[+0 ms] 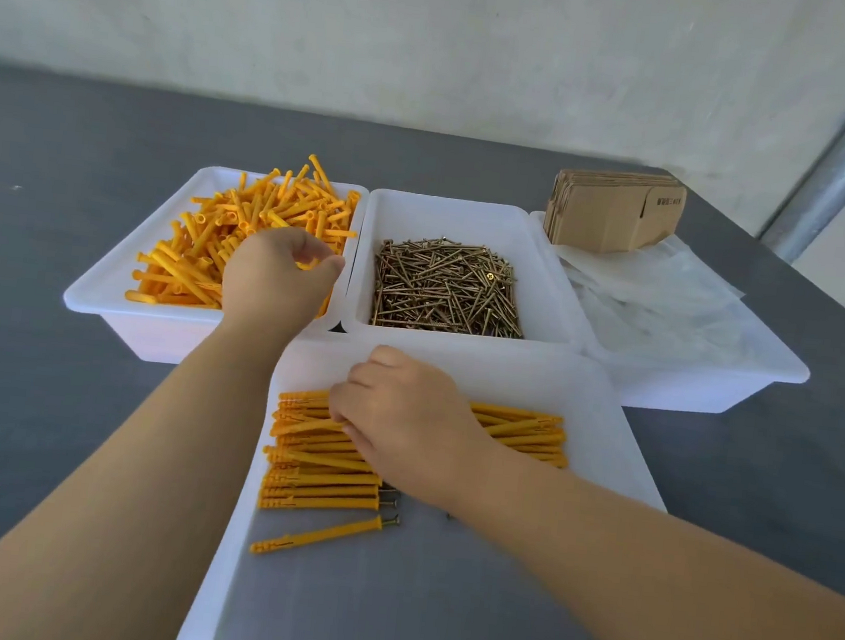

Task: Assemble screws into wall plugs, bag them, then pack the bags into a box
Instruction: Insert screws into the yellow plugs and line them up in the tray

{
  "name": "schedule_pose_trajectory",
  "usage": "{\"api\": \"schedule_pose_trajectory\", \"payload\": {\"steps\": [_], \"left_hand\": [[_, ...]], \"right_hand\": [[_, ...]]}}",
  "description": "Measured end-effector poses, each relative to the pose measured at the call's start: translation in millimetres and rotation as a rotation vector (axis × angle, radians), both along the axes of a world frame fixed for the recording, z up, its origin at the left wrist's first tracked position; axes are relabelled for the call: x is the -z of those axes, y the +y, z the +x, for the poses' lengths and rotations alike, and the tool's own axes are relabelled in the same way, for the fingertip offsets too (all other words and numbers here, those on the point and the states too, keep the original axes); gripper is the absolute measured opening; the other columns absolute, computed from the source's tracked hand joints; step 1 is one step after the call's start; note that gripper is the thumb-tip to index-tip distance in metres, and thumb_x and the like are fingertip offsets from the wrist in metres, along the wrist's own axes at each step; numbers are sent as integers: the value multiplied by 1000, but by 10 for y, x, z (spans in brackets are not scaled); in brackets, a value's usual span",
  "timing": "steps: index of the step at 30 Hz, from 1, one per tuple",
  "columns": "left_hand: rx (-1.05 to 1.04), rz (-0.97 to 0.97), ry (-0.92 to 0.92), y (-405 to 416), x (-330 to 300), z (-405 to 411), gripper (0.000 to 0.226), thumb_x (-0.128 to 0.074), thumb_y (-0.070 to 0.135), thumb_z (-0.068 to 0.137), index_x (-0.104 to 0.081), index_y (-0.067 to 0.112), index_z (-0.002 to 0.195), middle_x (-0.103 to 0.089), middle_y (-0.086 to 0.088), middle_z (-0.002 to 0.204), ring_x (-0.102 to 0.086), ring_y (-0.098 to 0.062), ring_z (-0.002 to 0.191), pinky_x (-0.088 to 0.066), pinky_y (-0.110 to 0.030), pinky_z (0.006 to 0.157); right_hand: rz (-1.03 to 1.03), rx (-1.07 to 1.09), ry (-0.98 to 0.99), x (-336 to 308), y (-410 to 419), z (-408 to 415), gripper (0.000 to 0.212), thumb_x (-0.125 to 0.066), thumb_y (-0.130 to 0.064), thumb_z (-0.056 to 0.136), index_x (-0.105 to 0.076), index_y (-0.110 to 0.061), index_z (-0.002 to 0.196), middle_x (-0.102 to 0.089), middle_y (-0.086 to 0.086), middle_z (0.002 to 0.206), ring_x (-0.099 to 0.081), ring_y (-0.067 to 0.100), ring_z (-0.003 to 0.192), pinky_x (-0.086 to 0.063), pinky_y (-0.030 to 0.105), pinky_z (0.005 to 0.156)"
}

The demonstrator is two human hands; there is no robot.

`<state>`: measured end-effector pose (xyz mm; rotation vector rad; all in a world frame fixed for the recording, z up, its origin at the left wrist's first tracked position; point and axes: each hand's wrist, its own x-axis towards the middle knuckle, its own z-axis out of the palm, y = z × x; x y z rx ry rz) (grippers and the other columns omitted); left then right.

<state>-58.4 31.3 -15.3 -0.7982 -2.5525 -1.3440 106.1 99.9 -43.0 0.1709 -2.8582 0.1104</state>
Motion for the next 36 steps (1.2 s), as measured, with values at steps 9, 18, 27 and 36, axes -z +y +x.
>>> {"api": "schedule_pose_trajectory", "payload": {"steps": [9, 18, 27, 36], "left_hand": [[-90, -635, -90, 119, -21, 31, 35, -38, 29, 100, -59, 23, 127, -53, -12, 134, -39, -40, 128, -36, -54, 105], [-26, -695, -89, 167, 16, -31, 30, -32, 28, 102, -58, 13, 97, -59, -7, 97, -54, -30, 95, -44, -42, 84], [-51, -570, -12, 210, 55, -60, 57, -31, 53, 101, -55, 11, 71, -54, -5, 67, -51, -20, 61, -41, -28, 53], [-86, -48, 270, 159, -7, -12, 25, -56, 17, 97, -70, 8, 116, -71, -14, 90, -56, -23, 71, -35, -26, 56]], "right_hand": [[-105, 74, 194, -127, 98, -28, 20, -62, -29, 93, -73, -13, 97, -63, 5, 89, -54, 24, 89, -47, 39, 67], [-295, 682, -88, -498, 1109, -248, 40, -56, -27, 97, -55, -24, 136, -50, 5, 139, -57, 24, 113, -42, 30, 88], [-305, 815, -602, -444, 1199, -501, 48, -65, -25, 92, -56, -10, 136, -57, 11, 137, -54, 29, 124, -45, 39, 105], [-403, 949, -125, -303, 1267, -421, 17, -62, -7, 88, -76, -12, 96, -73, 4, 100, -67, 23, 93, -58, 37, 84]]}}
